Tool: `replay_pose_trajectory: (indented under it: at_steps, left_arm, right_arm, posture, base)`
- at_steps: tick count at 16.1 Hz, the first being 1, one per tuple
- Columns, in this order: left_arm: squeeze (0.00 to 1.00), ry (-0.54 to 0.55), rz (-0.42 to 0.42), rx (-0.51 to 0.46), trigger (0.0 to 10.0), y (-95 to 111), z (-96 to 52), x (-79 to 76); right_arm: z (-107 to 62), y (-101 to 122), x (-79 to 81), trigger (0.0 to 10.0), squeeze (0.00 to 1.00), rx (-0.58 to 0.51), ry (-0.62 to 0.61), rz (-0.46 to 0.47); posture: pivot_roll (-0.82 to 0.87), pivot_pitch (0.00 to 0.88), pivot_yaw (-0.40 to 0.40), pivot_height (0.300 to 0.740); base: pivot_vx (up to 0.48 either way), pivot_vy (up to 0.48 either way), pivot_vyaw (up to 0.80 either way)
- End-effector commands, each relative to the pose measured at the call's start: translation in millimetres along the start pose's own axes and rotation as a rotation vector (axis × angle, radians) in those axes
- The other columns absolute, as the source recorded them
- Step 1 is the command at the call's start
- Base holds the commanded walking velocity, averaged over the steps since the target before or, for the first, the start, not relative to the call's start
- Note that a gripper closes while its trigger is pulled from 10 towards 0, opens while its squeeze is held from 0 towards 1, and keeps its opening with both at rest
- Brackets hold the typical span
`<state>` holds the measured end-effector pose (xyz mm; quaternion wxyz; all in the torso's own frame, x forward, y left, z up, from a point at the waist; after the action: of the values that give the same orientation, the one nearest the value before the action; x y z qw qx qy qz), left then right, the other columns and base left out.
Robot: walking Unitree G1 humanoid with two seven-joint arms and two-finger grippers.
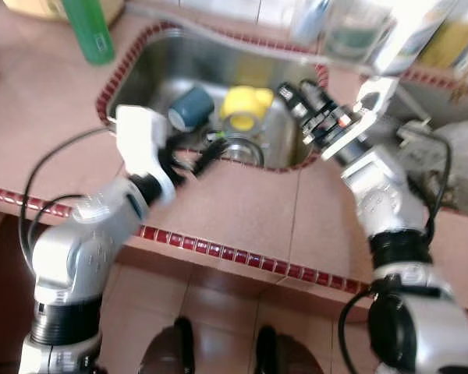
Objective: Kitchen organization
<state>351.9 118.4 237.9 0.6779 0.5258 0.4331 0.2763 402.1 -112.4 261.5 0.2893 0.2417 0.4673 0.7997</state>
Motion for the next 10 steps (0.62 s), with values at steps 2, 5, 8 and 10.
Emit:
replay_pose_trajectory:
  at_steps: [2,5,8,10]
  left_arm:
    - [0.0,0.088,0.068,-0.035,10.0,0.4,0.9,21.0]
    - [0.0,0.231,0.096,-0.023,10.0,-23.0,-3.4,48.2]
    - [0.0,0.26,0.052,-0.045,10.0,-34.7,-5.2,53.8]
    - [0.0,0.26,0.132,-0.093,10.0,-46.9,-4.3,43.8]
  right_arm:
    - [-4.5,2.8,8.7,10.0,1.0,-0.001,-0.022,-0.084]
    - [-24.8,-19.6,12.0,10.0,1.0,0.072,-0.169,-0.188]
    - [-38.4,-32.0,14.4,10.0,1.0,0.088,-0.271,-0.213]
    - [-58.6,-41.7,10.3,10.0,1.0,0.102,-0.398,-0.288]
  posture:
    - [0.13,0.056,-0.057,0.74]
    - [0.1,0.011,-0.04,0.74]
    - [0.08,0.0,-0.019,0.74]
    - [0.07,0.0,-0.003,0.74]
  base:
    - [0.0,0.0,0.0]
    - [0.0,0.0,0.0]
    - [0.0,0.0,0.0]
    - [0.0,0.0,0.0]
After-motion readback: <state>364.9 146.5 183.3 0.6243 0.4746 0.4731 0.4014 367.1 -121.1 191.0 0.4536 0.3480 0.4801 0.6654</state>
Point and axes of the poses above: a point about 5 cm out from each wrist's last joint towards the gripper, its own z axis pointing out of the wrist towards the gripper, its own y axis along the axis of the wrist's last joint, x = y × z, the point moved 4 cm from there along z, pointing out of the wrist towards the gripper, and after that the axes turned 5 degrees about -z, right-handed, at the moved point
